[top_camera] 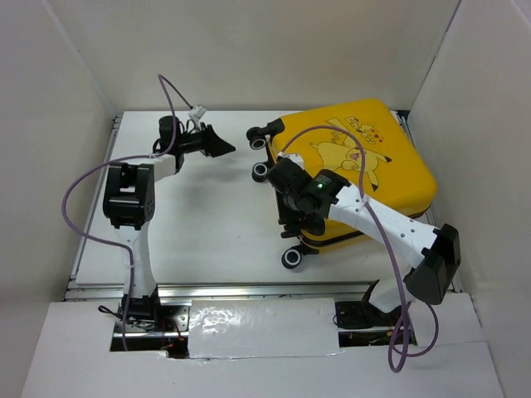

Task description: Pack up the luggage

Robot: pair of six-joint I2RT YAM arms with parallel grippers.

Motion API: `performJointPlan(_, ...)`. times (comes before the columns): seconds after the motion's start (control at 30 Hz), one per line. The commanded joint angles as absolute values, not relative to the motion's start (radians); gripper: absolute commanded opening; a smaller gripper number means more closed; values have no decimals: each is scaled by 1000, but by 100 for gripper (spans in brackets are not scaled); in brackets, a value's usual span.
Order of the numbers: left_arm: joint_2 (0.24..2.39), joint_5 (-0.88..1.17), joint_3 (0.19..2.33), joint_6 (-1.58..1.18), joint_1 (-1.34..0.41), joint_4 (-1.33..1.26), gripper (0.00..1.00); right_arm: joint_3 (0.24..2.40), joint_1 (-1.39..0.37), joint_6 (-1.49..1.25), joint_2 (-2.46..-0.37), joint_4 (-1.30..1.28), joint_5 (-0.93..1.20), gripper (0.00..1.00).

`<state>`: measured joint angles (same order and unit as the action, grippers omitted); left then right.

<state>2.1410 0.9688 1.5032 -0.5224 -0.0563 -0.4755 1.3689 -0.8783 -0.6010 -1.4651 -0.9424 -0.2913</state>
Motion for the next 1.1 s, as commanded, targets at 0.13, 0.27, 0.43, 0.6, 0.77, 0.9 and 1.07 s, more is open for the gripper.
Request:
performJointPlan(0.13,2333,1219,1595,-313,-87,-847,70,1514,-841,-557,-1374,-1072,-259,43)
performJointPlan(0.27,2394,1177,1719,-230,-133,-773,73,1577,-802,-535,-1362,-1077,-245,44)
performJointPlan(0.43,2525,1256,1868,-287,-130,-818,73,1571,-744,-531,-1319,-1060,-196,44)
performJointPlan(0.6,2609,1357,1992,-197,-153,-775,73,1543,-698,-531,-1312,-1054,-158,44)
performJointPlan(0.77,2652,1440,2014,-225,-150,-862,75,1548,-678,-529,-1330,-1058,-143,44)
performJointPlan(0.9,2677,1448,2032,-267,-160,-936,75,1552,-670,-523,-1344,-1052,-123,44)
performJointPlan(1.07,2697,1442,2060,-316,-183,-994,75,1555,-667,-515,-1358,-1055,-120,44)
